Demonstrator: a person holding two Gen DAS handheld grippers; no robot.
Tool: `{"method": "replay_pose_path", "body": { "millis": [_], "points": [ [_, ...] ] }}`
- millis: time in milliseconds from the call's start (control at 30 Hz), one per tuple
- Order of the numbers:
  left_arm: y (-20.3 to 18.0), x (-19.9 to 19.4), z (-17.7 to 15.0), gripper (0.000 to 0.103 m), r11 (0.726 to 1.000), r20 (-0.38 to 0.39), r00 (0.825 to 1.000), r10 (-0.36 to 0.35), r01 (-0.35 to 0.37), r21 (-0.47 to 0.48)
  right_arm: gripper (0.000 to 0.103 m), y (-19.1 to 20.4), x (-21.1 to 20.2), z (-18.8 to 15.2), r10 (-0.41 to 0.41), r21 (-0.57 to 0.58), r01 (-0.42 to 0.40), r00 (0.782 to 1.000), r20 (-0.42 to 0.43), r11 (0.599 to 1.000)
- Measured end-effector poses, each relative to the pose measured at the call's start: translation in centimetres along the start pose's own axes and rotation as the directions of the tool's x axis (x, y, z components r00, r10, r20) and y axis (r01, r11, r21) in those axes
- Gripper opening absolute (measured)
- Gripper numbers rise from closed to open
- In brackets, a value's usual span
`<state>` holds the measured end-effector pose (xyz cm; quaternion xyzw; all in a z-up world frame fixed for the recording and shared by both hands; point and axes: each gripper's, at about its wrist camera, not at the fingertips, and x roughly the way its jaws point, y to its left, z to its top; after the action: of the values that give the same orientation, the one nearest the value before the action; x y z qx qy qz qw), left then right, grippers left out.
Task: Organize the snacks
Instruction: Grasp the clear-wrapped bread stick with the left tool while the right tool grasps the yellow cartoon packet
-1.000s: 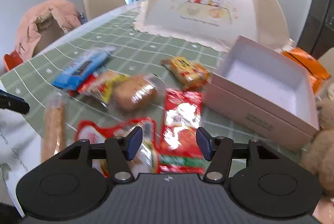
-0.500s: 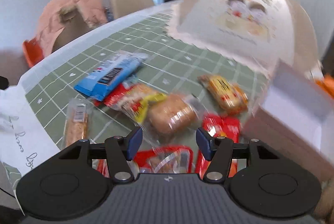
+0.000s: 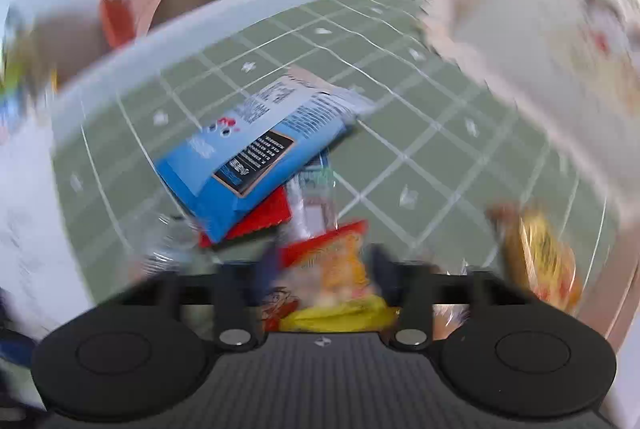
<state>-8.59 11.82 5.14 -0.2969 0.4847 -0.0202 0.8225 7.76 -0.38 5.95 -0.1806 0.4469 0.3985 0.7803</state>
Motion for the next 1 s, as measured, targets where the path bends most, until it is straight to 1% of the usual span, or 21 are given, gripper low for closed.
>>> {"method": "replay_pose_path", "body": {
  "millis": [67, 133, 233, 267, 300, 367, 433, 467, 500, 533, 567, 600, 633, 667, 767, 867, 933, 1000],
  "points": [
    [0.1, 0.2, 0.9, 0.038, 1.000, 0.027, 0.999, 0.019, -0.019, -0.017, 0.018, -0.5, -2.9, -1.9, -0.001, 0.066, -0.002, 0.999, 0.048, 0.998],
    [0.1, 0.8, 1.8, 0.038, 0.999, 0.036, 0.998, 0.049, -0.048, -0.012, 0.017, -1.0, -5.5, -4.1, -0.025, 0.121, 0.014, 0.996, 0.087, 0.993],
    [-1.0, 2.4, 2.6, 0.040, 0.988, 0.031, 0.990, 0.136, -0.138, 0.065, 0.016, -2.3, -8.5, -7.4, -0.053, 0.215, 0.031, 0.994, 0.100, 0.976],
    [-1.4, 2.9, 2.6, 0.045, 0.986, 0.021, 0.989, 0.144, -0.145, 0.084, 0.016, -2.8, -9.2, -8.4, -0.059, 0.241, 0.034, 0.994, 0.096, 0.970],
    [-1.7, 3.3, 2.6, 0.045, 0.984, 0.013, 0.990, 0.143, -0.144, 0.102, 0.016, -3.1, -9.9, -9.6, -0.068, 0.261, 0.041, 0.993, 0.095, 0.964],
    [-3.0, 4.3, 2.8, 0.045, 0.977, 0.010, 0.991, 0.132, -0.132, 0.167, 0.016, -3.0, -10.9, -11.3, -0.129, 0.262, 0.099, 0.987, 0.099, 0.960],
    [-5.0, 4.9, 2.5, 0.044, 0.947, 0.012, 0.992, 0.124, -0.122, 0.296, 0.018, -2.5, -11.4, -12.9, -0.209, 0.245, 0.180, 0.973, 0.100, 0.953],
    [-5.5, 5.2, 2.4, 0.043, 0.931, 0.009, 0.993, 0.122, -0.117, 0.346, 0.025, -2.3, -11.6, -13.5, -0.229, 0.244, 0.200, 0.968, 0.099, 0.949],
    [-6.3, 5.4, 2.0, 0.043, 0.909, 0.000, 0.993, 0.120, -0.110, 0.401, 0.037, -2.1, -11.6, -14.1, -0.242, 0.242, 0.213, 0.965, 0.099, 0.947],
    [-6.7, 5.5, 1.8, 0.043, 0.892, -0.010, 0.992, 0.122, -0.105, 0.440, 0.043, -2.0, -11.6, -14.6, -0.249, 0.238, 0.220, 0.963, 0.101, 0.946],
    [-6.8, 5.7, 1.7, 0.043, 0.874, -0.017, 0.991, 0.130, -0.107, 0.473, 0.051, -1.8, -11.6, -15.0, -0.256, 0.231, 0.227, 0.961, 0.103, 0.946],
    [-6.8, 5.6, 1.5, 0.043, 0.860, -0.019, 0.989, 0.146, -0.118, 0.496, 0.052, -1.5, -11.6, -15.4, -0.268, 0.220, 0.241, 0.958, 0.101, 0.945],
    [-6.6, 5.3, 1.5, 0.044, 0.856, -0.016, 0.987, 0.158, -0.129, 0.501, 0.052, -1.3, -11.5, -15.8, -0.276, 0.212, 0.252, 0.956, 0.096, 0.944],
    [-6.2, 5.0, 1.6, 0.045, 0.860, -0.014, 0.987, 0.163, -0.135, 0.491, 0.052, -1.2, -11.4, -16.1, -0.279, 0.213, 0.254, 0.956, 0.093, 0.943],
    [-4.6, 4.0, 1.9, 0.043, 0.893, -0.032, 0.985, 0.167, -0.138, 0.427, 0.052, -1.6, -11.1, -16.8, -0.285, 0.265, 0.254, 0.954, 0.088, 0.930],
    [-3.8, 3.8, 1.7, 0.043, 0.922, -0.076, 0.988, 0.137, -0.099, 0.375, 0.052, -2.4, -11.3, -17.5, -0.330, 0.362, 0.277, 0.939, 0.094, 0.890],
    [-4.1, 3.8, 1.1, 0.043, 0.923, -0.088, 0.988, 0.131, -0.089, 0.374, 0.052, -2.9, -11.6, -17.8, -0.386, 0.423, 0.311, 0.917, 0.101, 0.851],
    [-4.6, 4.1, 0.5, 0.043, 0.918, -0.090, 0.986, 0.138, -0.094, 0.385, 0.052, -2.9, -11.9, -18.3, -0.454, 0.478, 0.354, 0.884, 0.110, 0.804]
  ]
}}
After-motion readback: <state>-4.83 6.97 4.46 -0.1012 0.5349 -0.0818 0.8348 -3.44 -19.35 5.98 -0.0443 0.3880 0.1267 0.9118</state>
